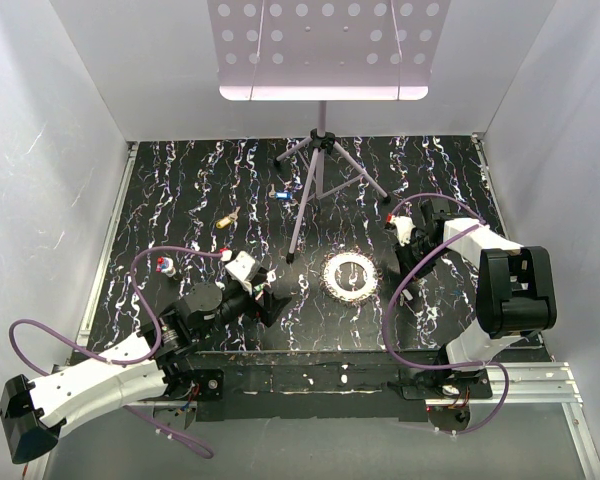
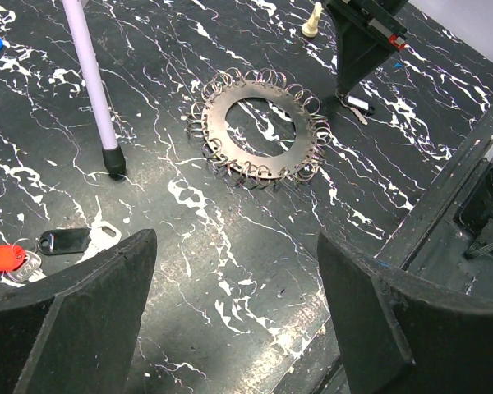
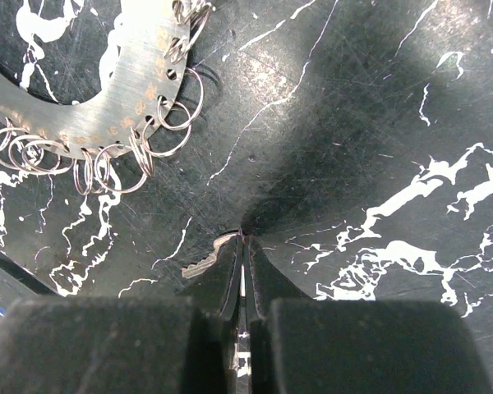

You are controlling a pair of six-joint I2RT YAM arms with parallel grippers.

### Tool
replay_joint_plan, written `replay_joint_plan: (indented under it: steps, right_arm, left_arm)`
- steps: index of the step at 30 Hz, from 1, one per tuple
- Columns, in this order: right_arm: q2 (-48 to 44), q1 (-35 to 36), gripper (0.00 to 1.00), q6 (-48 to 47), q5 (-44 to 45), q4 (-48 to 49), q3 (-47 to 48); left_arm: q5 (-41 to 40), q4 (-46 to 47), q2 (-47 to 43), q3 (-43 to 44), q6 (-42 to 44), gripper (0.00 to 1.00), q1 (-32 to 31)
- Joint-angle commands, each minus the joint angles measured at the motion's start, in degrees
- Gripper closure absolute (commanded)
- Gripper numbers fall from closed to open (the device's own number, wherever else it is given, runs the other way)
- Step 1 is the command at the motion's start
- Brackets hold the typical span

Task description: Put the keys on the keyring

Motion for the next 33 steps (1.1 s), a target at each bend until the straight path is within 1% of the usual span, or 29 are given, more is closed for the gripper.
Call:
replay_joint_plan:
  steps: [1,9,15,20,23,25,26,28,30,33]
  right_arm:
    - [-0.7,0.1,0.92,0.2,-0.9,0.4,1.7]
    - [-2.4,0.1,0.81,1.1,-1.2,0.5,2.0]
    - [-4.2,0.0,0.71,1.6,-1.5,0.4,2.7]
    - [-6.0,-0.7,0.68,1.6,-1.7,0.1,3.4]
    - [-7.7,-0.7,0.68,0.6,-3.5,-0.8,3.9]
    - [-9.2,-0.7,0.68,-1.3,-7.0,-2.4,4.0]
    - [-10.2,-0.7,0.68,-2.6,-9.7,-3.8,4.1]
    - [-12.3,-0.8,0.67,-5.7,-16.0,-6.5,4.0]
    - [-14.8,-0.7,0.68,-9.1,-22.6,-9.0,3.7]
    - [-19.2,-0.7,0.68,-13.9,-31.0,-11.8,2.6]
  left_arm:
    - [0.3,0.8,-0.6,-0.4,-0.2,0.21,0.2]
    - [0.5,0.6,-1.0,-0.3,-0.4,0.21,0.2]
    - [0.6,0.2,-1.4,-0.1,-0.6,0.21,0.2]
    - [0.7,-0.3,-2.1,0.0,-1.0,0.21,0.2]
    - [0.9,-0.5,-2.7,-0.1,-1.7,0.21,0.2]
    - [1.2,-0.2,-3.1,-0.2,-2.4,0.21,0.2]
    - [1.5,0.0,-3.5,-0.3,-2.9,0.18,0.2]
    - [2.0,0.7,-3.9,-0.9,-4.5,0.12,0.2]
    - [2.4,0.9,-4.5,-1.7,-7.0,0.02,0.2]
    - [2.6,2.7,-5.0,-2.7,-10.2,0.02,0.2]
